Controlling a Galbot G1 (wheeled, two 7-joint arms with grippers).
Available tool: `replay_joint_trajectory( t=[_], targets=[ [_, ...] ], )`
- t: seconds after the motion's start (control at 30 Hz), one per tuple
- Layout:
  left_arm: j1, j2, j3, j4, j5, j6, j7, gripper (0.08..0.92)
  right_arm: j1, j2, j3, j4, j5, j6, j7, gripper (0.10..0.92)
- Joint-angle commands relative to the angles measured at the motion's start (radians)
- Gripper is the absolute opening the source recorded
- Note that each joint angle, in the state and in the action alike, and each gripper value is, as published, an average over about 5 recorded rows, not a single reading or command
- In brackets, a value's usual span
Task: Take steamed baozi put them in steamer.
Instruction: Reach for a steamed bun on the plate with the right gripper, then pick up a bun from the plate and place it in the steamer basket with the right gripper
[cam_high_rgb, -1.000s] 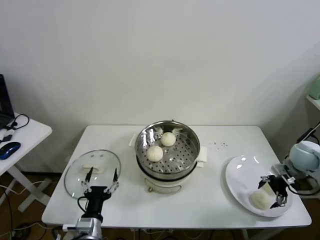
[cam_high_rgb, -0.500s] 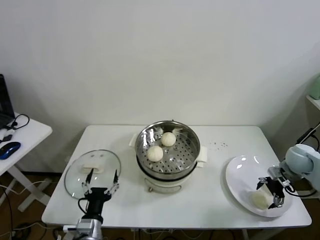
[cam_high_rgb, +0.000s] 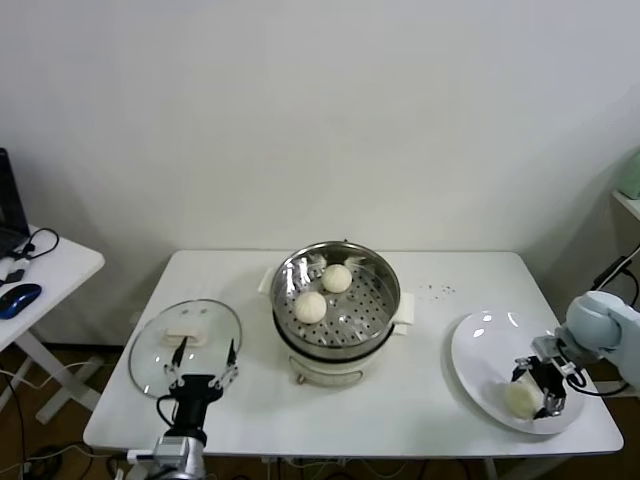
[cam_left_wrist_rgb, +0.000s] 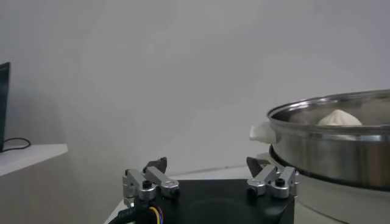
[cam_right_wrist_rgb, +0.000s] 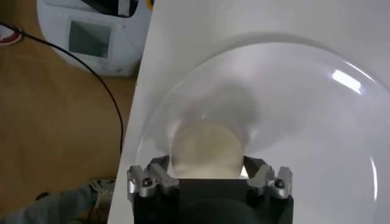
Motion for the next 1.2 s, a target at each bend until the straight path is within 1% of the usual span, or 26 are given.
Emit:
replay_joint_trajectory(
  t=[0.03, 0.17, 0.3, 0.4, 0.5, 0.63, 0.7, 0.8, 0.9, 0.97, 1.07, 1.2],
  targets=[
    [0.001, -0.001, 0.000, 0.001, 0.001, 0.000, 0.000, 0.823, -0.005, 0.003, 0.004, -0.003, -0.002, 0.001, 0.002, 0.742],
    [0.000, -0.001, -0.001, 0.002, 0.001, 0.001, -0.001, 0.823, 0.000, 0.004, 0.007, -0.002, 0.001, 0.001, 0.002, 0.702],
    [-0.002, -0.001, -0.001, 0.004, 0.001, 0.001, -0.002, 0.823, 0.031, 0.002, 0.003, 0.006, 0.024, 0.001, 0.001, 0.689],
    [-0.005, 0.000, -0.002, 0.005, 0.001, 0.002, -0.003, 0.823, 0.116, -0.004, -0.034, 0.026, 0.067, 0.005, -0.008, 0.687],
    [-0.004, 0.003, -0.001, 0.002, 0.001, 0.004, -0.002, 0.823, 0.255, -0.012, -0.091, 0.063, 0.134, 0.027, -0.039, 0.687],
    [0.000, 0.012, 0.003, -0.005, 0.004, 0.009, -0.002, 0.823, 0.574, 0.022, -0.240, 0.083, 0.216, 0.075, -0.097, 0.689],
    [0.001, 0.015, 0.006, -0.007, 0.005, 0.011, -0.002, 0.823, 0.726, 0.059, -0.322, 0.083, 0.226, 0.108, -0.113, 0.693],
    [0.004, 0.021, 0.012, -0.013, 0.009, 0.016, -0.002, 0.823, 0.862, 0.119, -0.381, 0.119, 0.219, 0.150, -0.129, 0.695],
    [0.004, 0.028, 0.012, -0.013, 0.010, 0.019, -0.004, 0.823, 0.941, 0.182, -0.399, 0.191, 0.165, 0.198, -0.141, 0.692],
    [0.003, 0.030, 0.010, -0.011, 0.009, 0.020, -0.006, 0.823, 0.966, 0.225, -0.392, 0.247, 0.083, 0.247, -0.149, 0.689],
    [0.000, 0.029, 0.011, -0.008, 0.008, 0.021, -0.009, 0.823, 0.964, 0.287, -0.363, 0.315, -0.037, 0.302, -0.154, 0.691],
    [-0.004, 0.025, 0.015, -0.004, 0.008, 0.022, -0.015, 0.823, 0.919, 0.371, -0.340, 0.366, -0.129, 0.323, -0.149, 0.695]
  ],
)
